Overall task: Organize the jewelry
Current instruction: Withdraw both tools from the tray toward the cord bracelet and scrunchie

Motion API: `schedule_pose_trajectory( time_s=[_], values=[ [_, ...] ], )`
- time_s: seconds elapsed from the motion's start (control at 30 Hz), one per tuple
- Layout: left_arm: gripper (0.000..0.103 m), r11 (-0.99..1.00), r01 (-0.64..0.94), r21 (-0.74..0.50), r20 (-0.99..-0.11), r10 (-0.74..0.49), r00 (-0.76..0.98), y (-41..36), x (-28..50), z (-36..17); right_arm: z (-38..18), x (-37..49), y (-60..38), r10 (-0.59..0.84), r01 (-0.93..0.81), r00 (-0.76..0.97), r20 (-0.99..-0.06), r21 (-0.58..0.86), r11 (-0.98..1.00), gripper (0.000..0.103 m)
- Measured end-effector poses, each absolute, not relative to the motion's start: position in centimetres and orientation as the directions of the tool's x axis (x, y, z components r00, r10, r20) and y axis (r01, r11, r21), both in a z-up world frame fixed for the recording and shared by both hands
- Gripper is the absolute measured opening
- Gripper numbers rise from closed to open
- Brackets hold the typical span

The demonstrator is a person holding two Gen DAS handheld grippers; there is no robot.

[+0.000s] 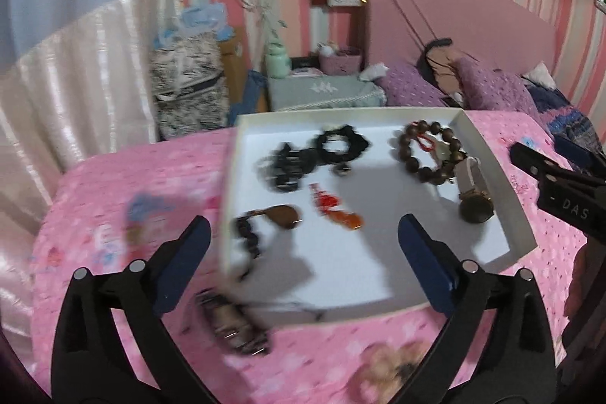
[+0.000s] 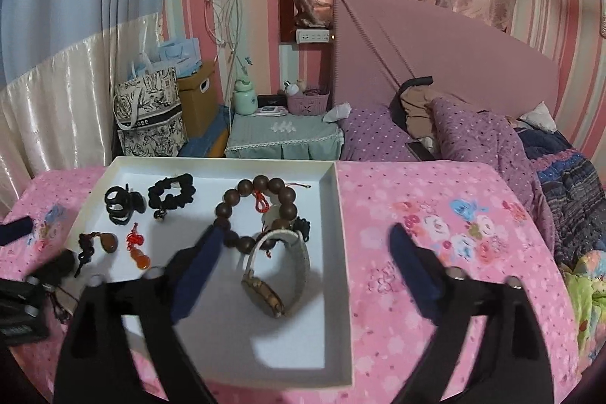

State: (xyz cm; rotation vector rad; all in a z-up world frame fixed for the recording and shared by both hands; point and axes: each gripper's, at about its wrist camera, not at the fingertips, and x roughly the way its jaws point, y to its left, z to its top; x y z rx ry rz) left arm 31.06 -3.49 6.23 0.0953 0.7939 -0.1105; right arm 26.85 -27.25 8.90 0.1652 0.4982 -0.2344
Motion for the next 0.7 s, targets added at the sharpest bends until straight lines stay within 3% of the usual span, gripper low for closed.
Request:
schedule_pose_trajectory(
  time_s=[0.4,0.7],
  values=[
    [0.1,0.997,0.059,0.053,-0.705,-0.004,0.709,3.4,24.7,9.1,11.0,20.6,-23.2,-0.252,0.281,0.841,-0.479,-0.011,0.959,0.101],
    [0.1,0.995,0.089,0.034,-0.735,-0.036,0.677,5.7,21.7,8.5,10.3,17.3,-21.3,-0.226,0.245,0.787,-0.574,-0.044,0.968,0.101]
  ],
)
